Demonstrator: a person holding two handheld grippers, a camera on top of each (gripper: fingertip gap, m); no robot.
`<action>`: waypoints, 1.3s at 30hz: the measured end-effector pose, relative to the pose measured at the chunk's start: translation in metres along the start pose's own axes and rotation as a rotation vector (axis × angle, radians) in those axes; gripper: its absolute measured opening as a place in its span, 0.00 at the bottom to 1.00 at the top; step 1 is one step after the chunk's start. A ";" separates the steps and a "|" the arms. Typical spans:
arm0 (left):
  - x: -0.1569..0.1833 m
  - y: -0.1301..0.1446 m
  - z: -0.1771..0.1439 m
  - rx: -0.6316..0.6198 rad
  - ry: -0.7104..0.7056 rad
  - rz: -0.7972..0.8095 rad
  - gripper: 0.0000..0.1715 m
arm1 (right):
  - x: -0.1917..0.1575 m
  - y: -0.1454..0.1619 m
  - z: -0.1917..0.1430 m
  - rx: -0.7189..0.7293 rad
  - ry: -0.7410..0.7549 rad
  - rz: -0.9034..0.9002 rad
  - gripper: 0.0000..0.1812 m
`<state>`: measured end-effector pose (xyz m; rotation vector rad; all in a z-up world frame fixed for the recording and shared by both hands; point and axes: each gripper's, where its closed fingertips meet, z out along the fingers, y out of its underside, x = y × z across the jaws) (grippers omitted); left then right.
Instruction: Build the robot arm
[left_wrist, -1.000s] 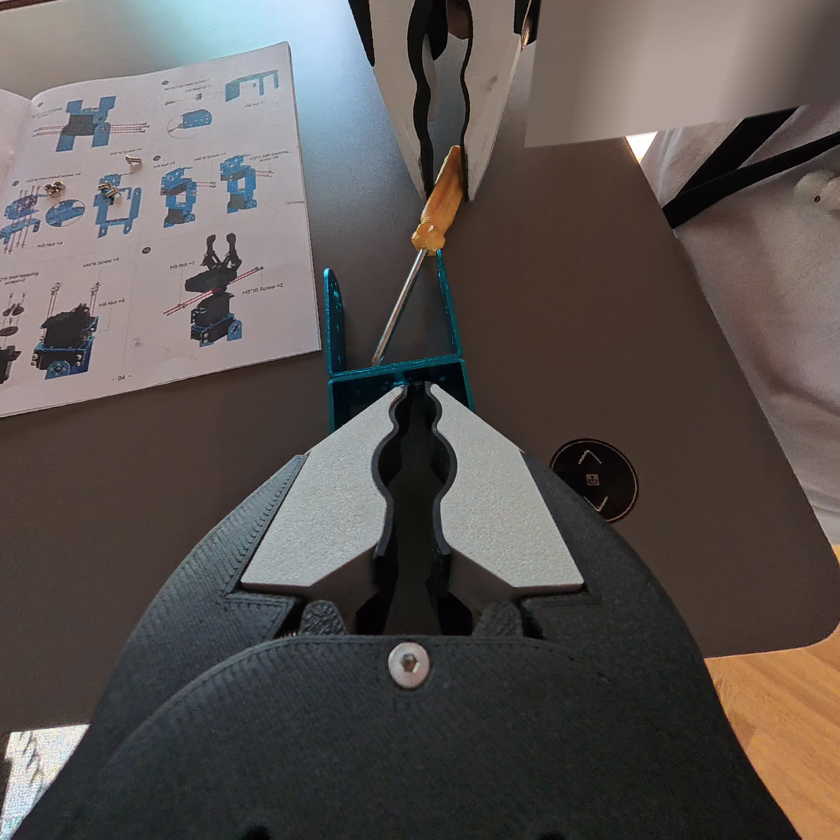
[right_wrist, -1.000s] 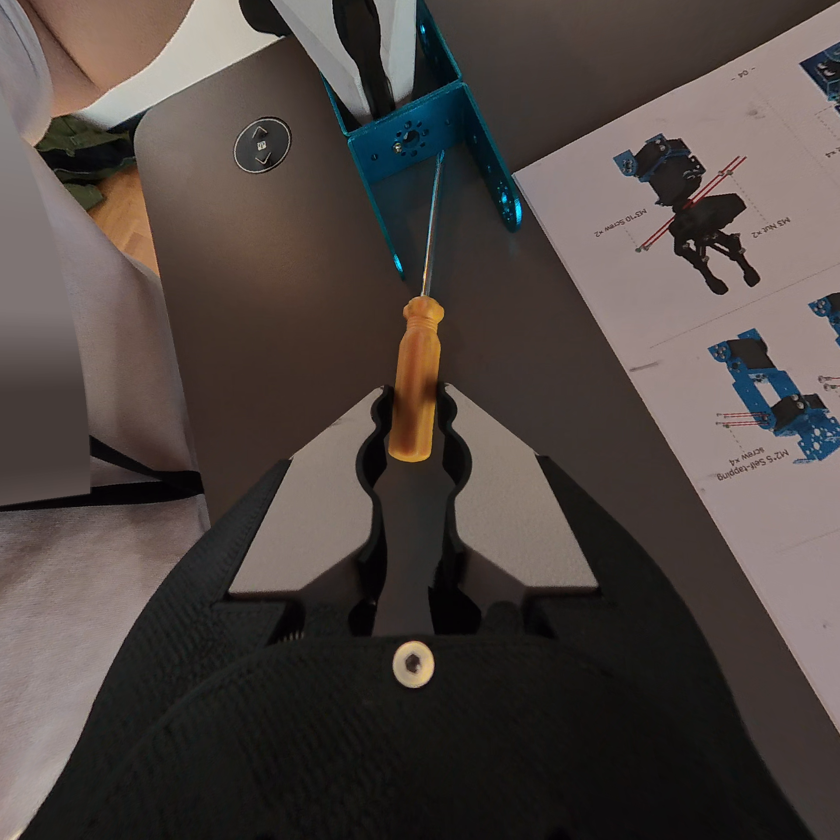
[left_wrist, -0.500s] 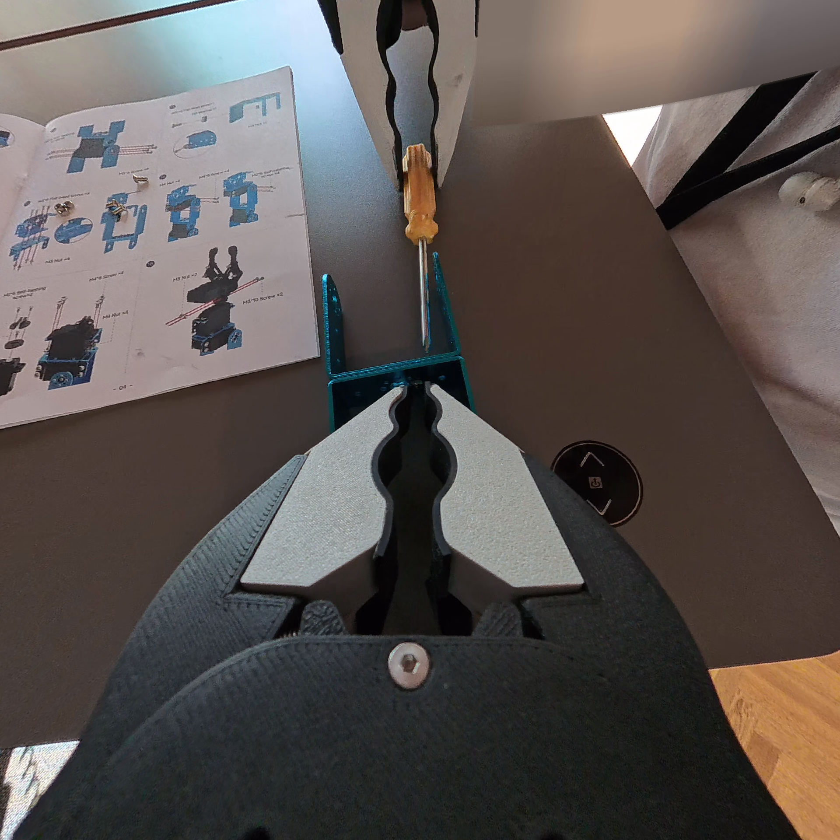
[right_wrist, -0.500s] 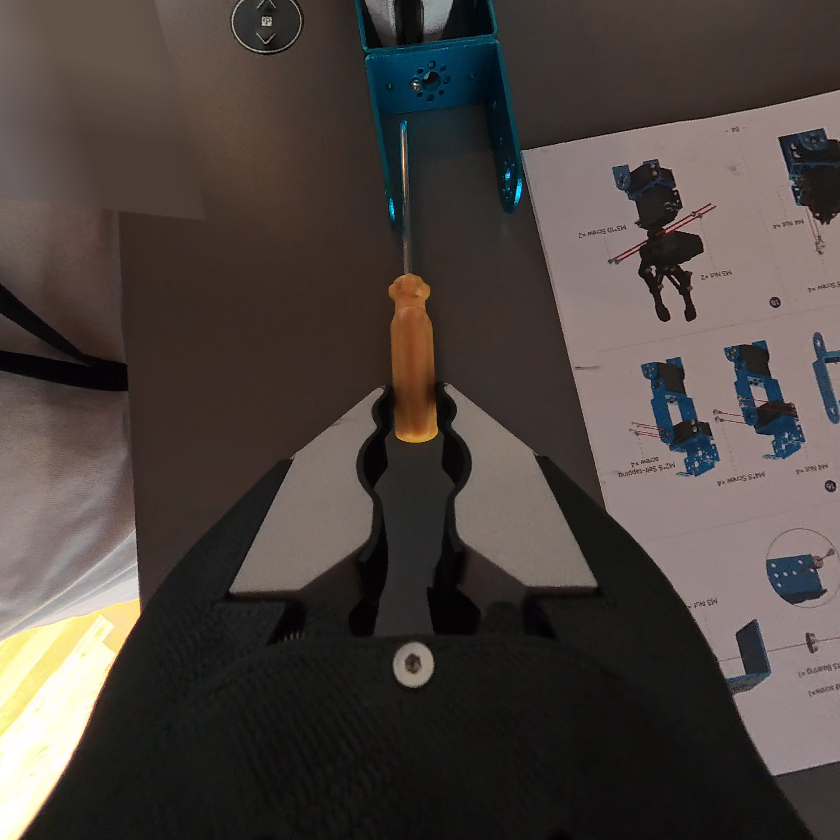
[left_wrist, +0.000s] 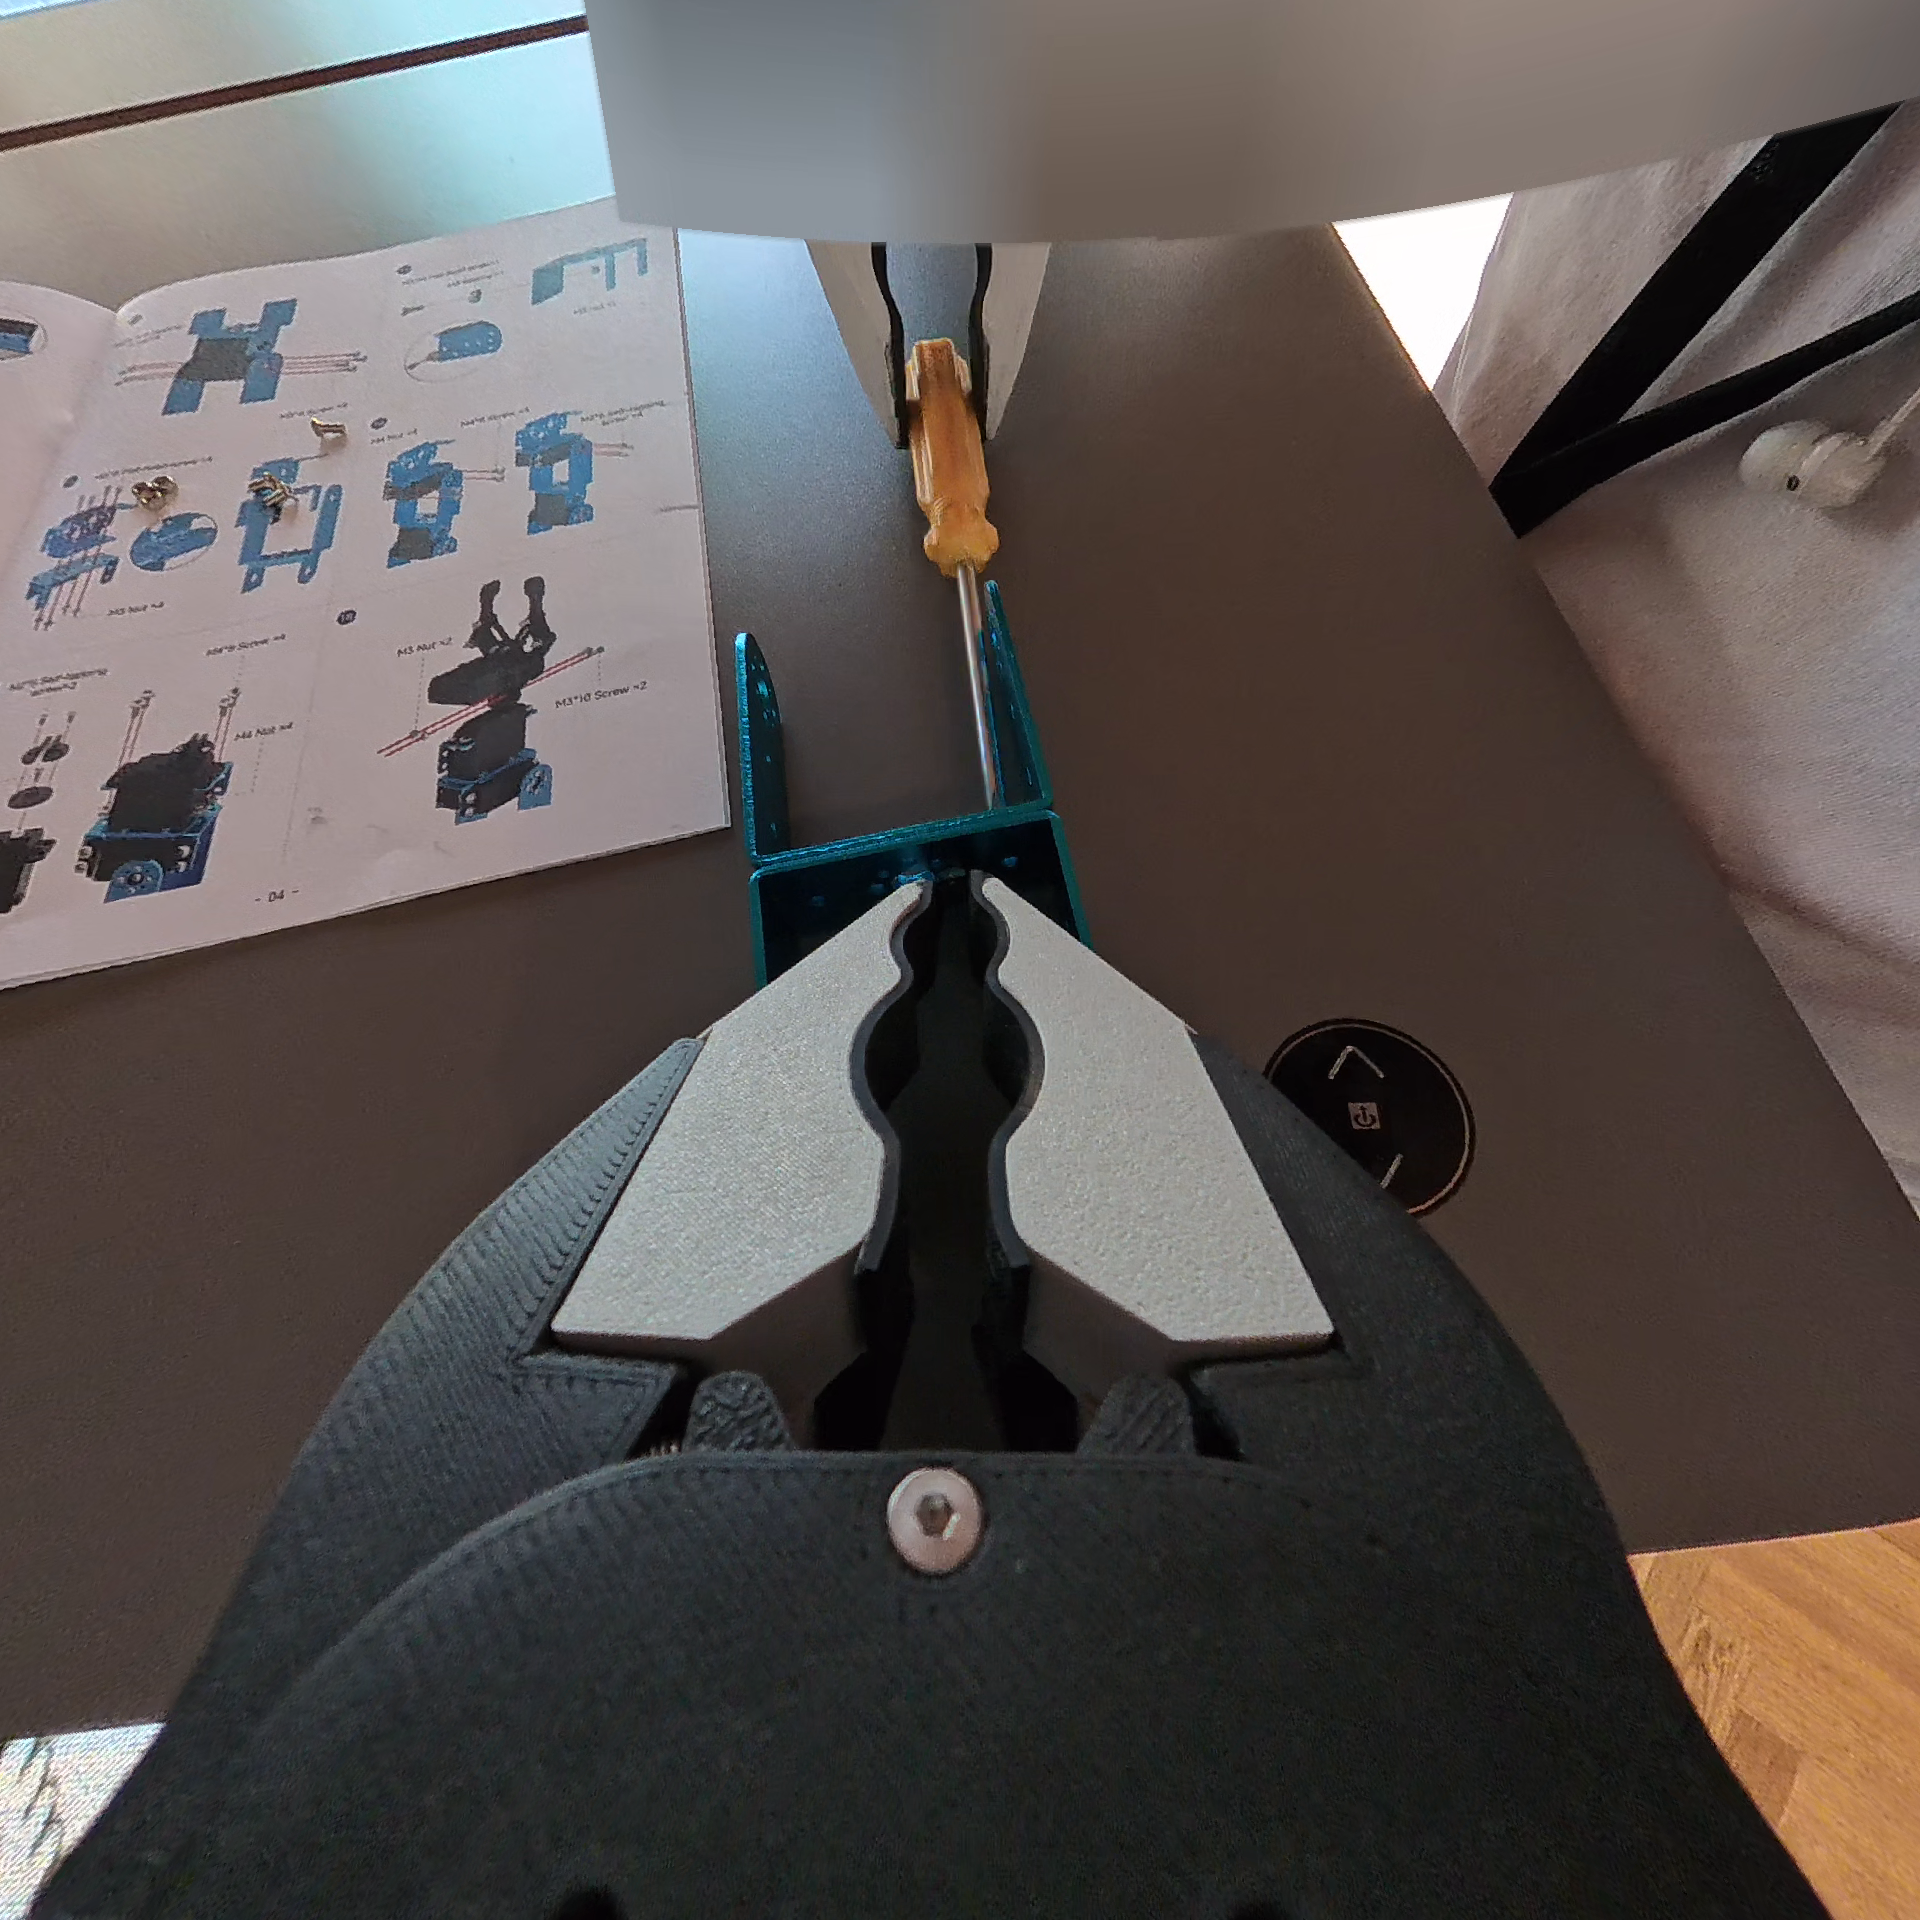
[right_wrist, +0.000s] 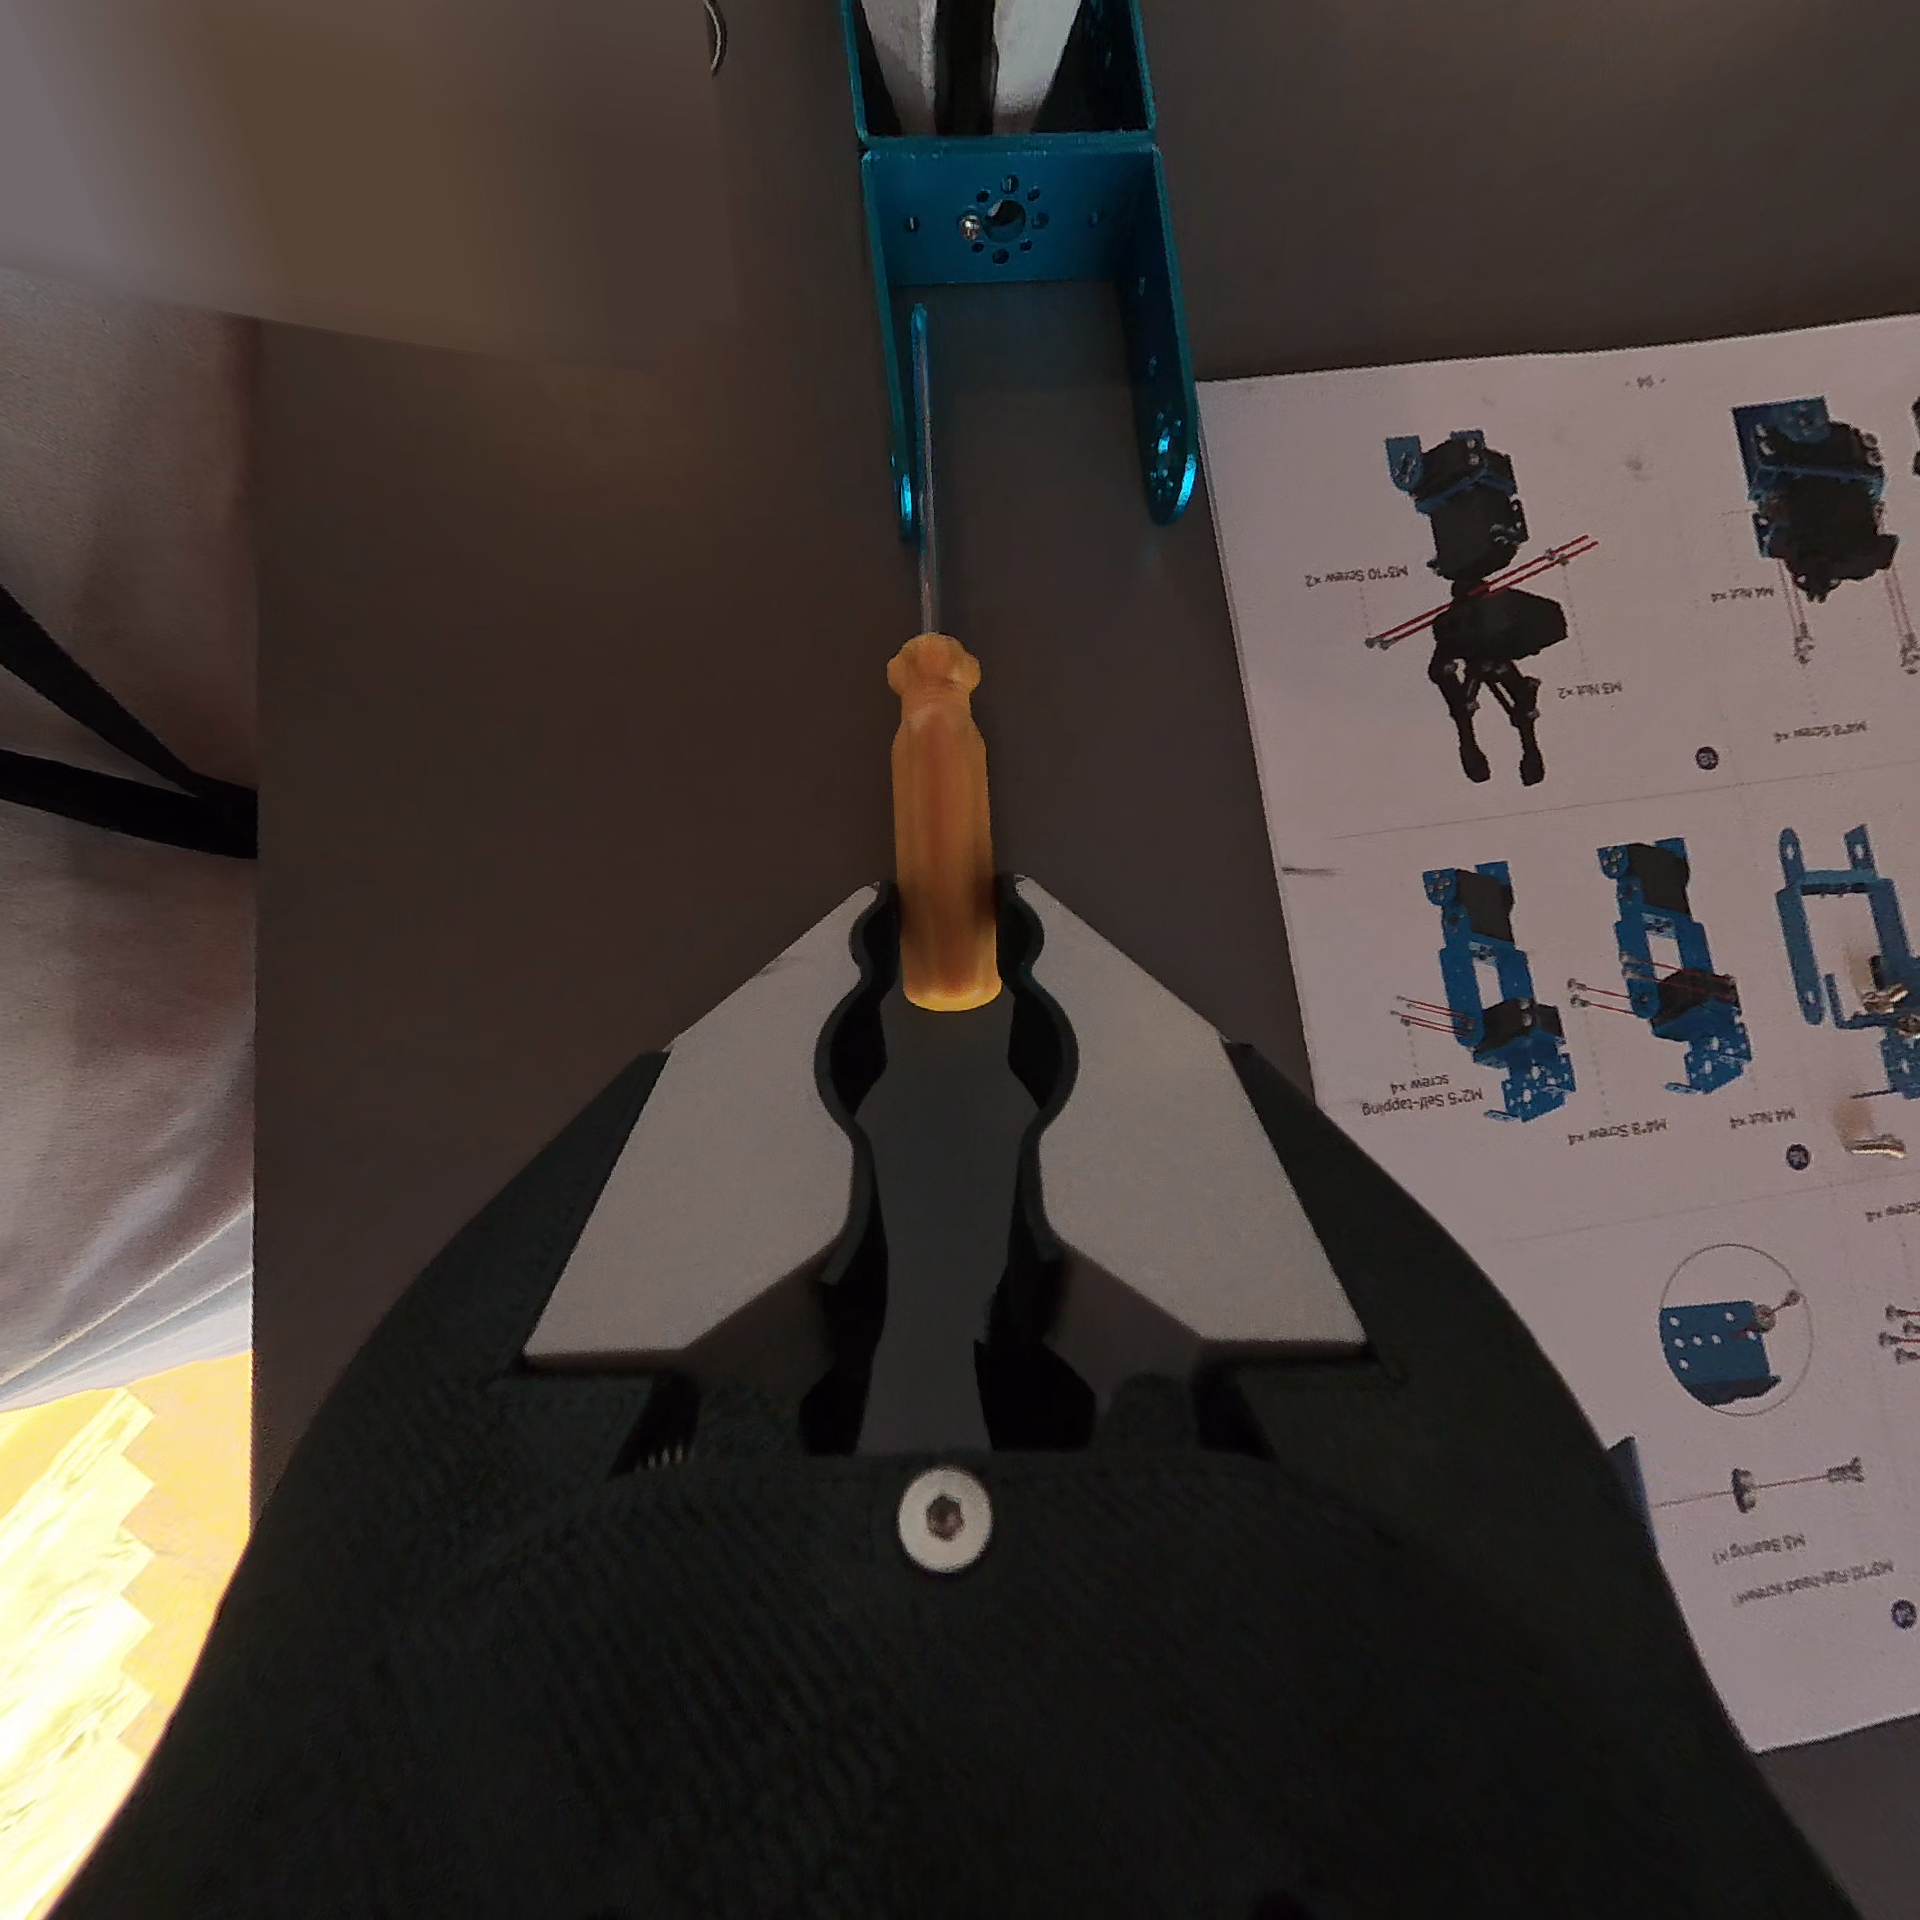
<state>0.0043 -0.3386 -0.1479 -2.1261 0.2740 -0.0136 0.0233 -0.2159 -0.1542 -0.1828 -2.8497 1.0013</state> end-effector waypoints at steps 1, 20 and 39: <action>0.000 0.000 0.000 -0.001 0.001 0.000 0.02 | 0.001 -0.002 -0.001 0.011 0.005 -0.010 0.10; 0.000 0.000 0.000 0.002 0.012 -0.008 0.02 | 0.015 -0.016 -0.006 0.150 0.052 -0.078 0.10; -0.001 0.000 0.001 0.000 0.012 -0.004 0.02 | 0.016 -0.017 -0.006 0.145 0.057 -0.091 0.10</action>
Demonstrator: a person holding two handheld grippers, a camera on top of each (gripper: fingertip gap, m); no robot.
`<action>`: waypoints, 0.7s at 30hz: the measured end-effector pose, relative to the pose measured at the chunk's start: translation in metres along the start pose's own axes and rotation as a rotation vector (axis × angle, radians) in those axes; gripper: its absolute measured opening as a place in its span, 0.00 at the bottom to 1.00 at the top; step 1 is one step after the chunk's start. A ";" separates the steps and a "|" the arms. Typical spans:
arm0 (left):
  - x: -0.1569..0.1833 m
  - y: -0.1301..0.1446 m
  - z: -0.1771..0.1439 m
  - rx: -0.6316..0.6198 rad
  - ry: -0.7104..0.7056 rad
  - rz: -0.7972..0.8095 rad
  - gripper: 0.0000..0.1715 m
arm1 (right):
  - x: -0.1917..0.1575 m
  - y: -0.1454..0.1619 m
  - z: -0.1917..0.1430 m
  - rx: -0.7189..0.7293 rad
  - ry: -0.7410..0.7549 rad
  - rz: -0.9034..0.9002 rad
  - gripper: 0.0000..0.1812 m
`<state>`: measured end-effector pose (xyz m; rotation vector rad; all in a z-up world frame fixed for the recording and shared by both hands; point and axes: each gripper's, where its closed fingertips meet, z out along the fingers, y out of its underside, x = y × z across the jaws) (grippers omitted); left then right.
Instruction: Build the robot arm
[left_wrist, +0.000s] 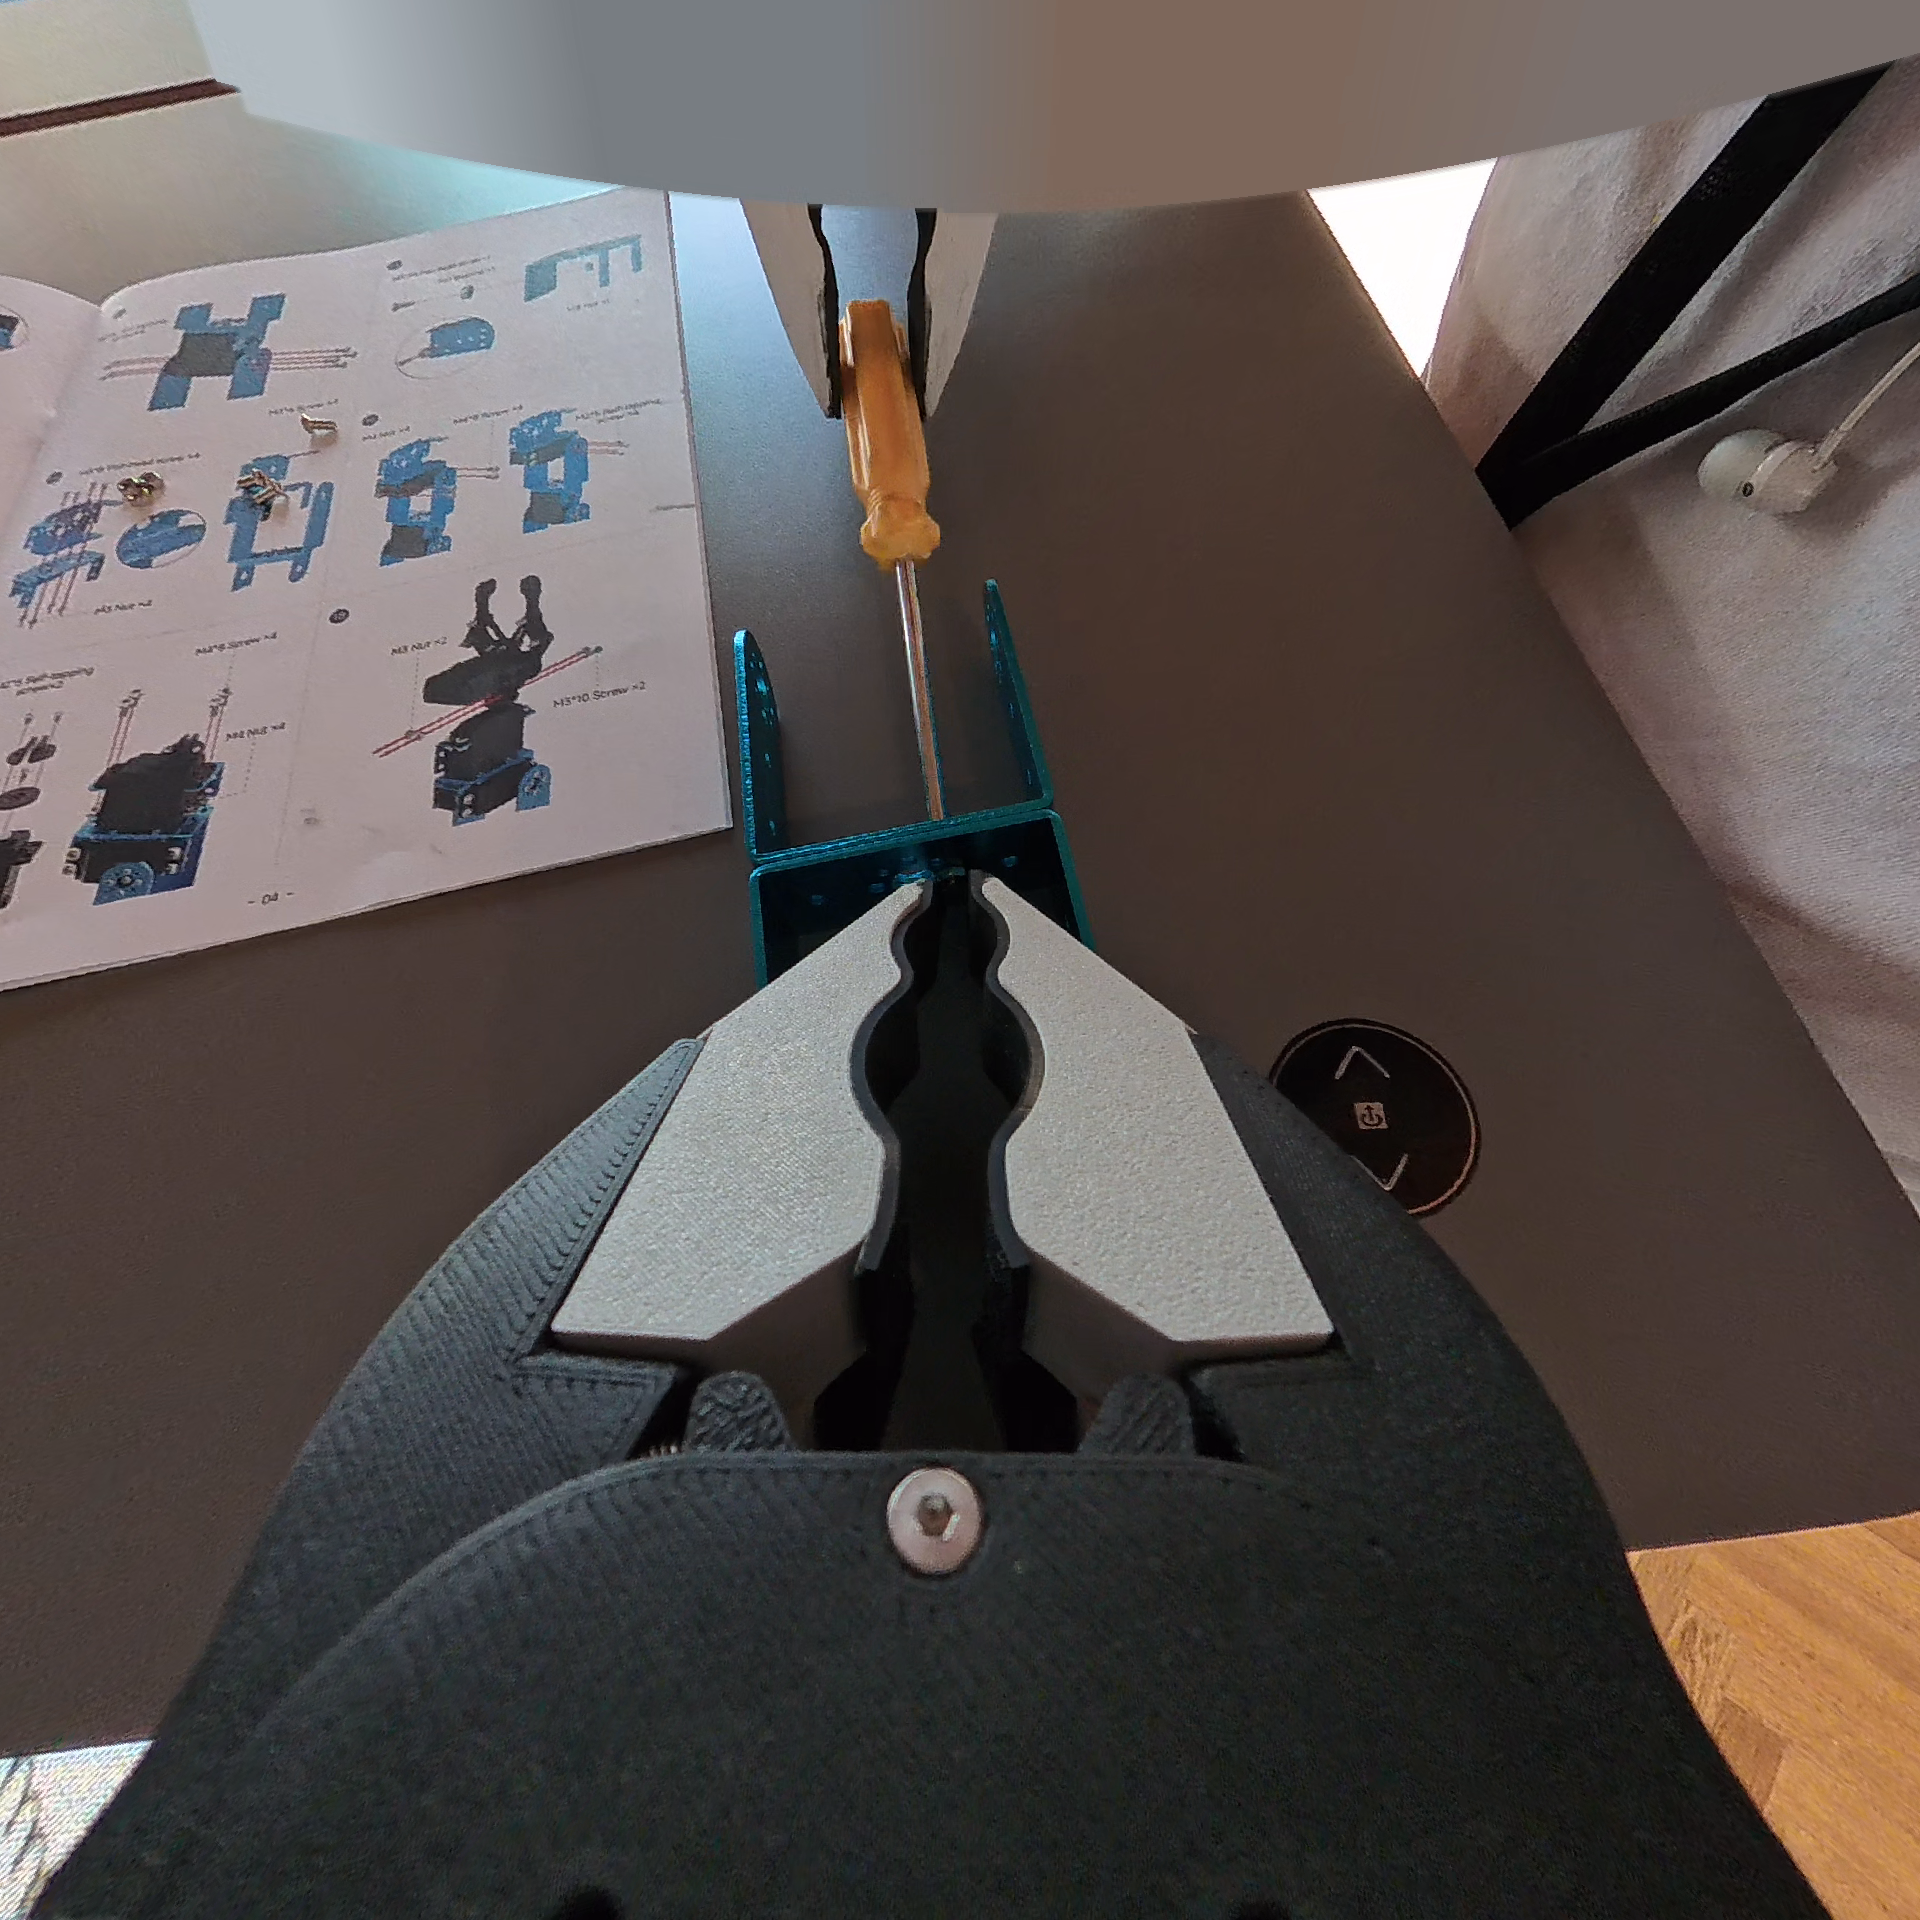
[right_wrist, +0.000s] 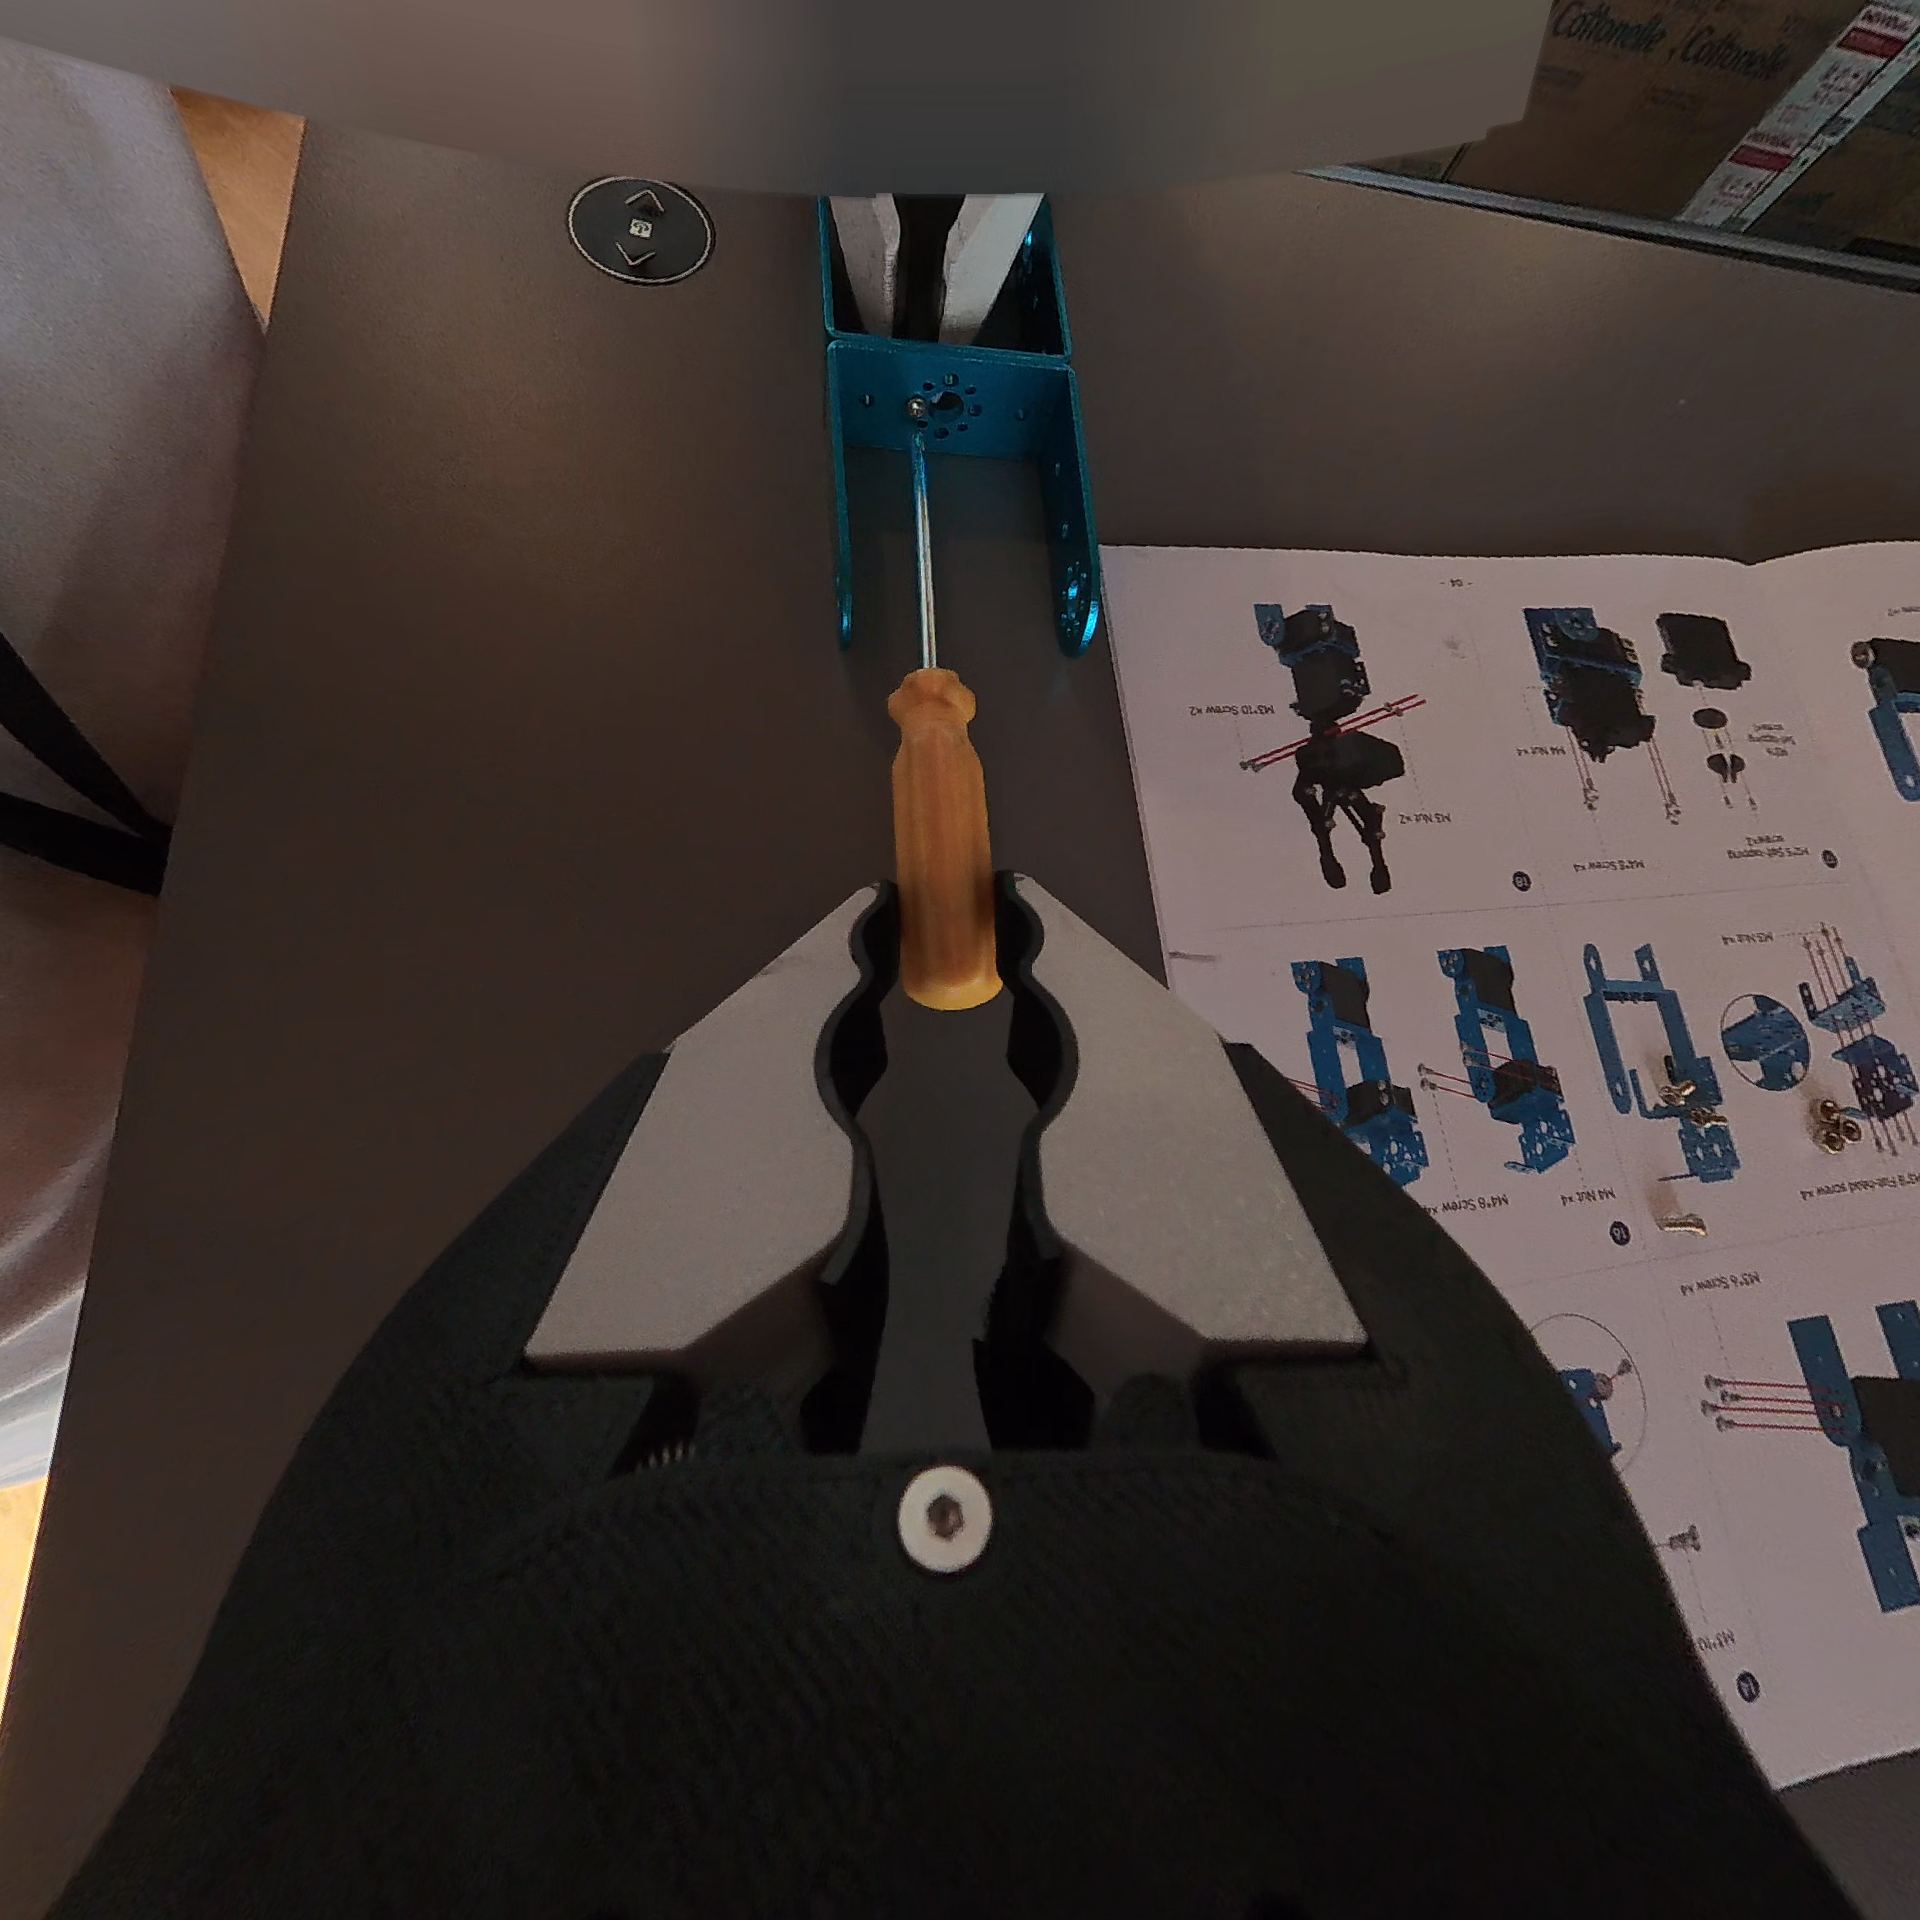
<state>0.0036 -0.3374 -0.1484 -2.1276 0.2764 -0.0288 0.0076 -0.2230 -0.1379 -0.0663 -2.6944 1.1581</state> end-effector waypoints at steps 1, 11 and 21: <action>0.000 0.000 0.000 0.000 0.001 0.000 0.02 | 0.000 0.000 0.000 0.002 0.000 0.002 0.10; -0.002 -0.001 0.001 0.001 0.008 -0.003 0.02 | 0.001 -0.002 -0.003 0.023 -0.001 0.007 0.10; -0.003 -0.001 0.002 0.000 0.010 -0.003 0.02 | 0.003 -0.004 -0.005 0.033 0.005 -0.005 0.10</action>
